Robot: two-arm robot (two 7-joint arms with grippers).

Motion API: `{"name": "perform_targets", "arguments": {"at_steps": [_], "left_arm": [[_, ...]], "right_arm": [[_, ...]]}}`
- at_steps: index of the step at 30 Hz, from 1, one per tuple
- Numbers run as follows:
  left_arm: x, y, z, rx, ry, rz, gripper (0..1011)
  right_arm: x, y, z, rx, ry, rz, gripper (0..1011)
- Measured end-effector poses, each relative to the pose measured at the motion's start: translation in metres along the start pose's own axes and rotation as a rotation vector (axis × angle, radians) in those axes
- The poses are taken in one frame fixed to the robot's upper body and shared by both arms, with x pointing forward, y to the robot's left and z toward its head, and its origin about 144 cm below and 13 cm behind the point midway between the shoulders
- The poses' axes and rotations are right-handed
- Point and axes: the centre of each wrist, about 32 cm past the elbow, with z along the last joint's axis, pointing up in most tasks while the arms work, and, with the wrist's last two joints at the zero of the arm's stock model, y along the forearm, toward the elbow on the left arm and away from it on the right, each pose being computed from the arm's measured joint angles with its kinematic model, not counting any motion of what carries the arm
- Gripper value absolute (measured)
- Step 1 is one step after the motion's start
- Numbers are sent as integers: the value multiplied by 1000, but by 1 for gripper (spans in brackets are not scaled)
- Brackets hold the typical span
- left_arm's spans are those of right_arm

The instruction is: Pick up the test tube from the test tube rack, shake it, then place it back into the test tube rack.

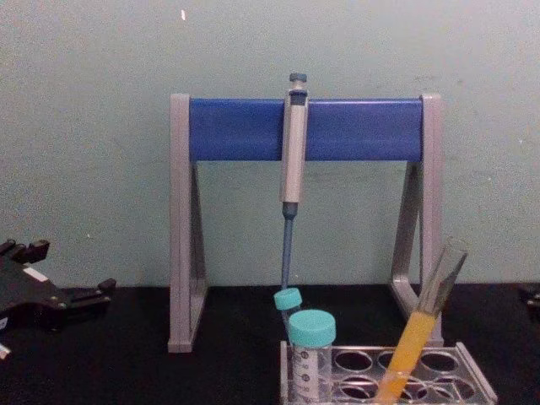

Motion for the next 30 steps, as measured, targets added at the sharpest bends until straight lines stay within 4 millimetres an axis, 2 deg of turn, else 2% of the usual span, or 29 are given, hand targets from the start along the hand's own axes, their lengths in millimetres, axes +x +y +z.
{"name": "perform_targets", "arguments": {"at_steps": [16,30], "left_arm": [[0,0,0,0,0,0,1001],[0,0,0,0,0,0,1001]], "right_arm": [[0,0,0,0,0,0,1000],[4,-28,14,11,90,84,1000]]}}
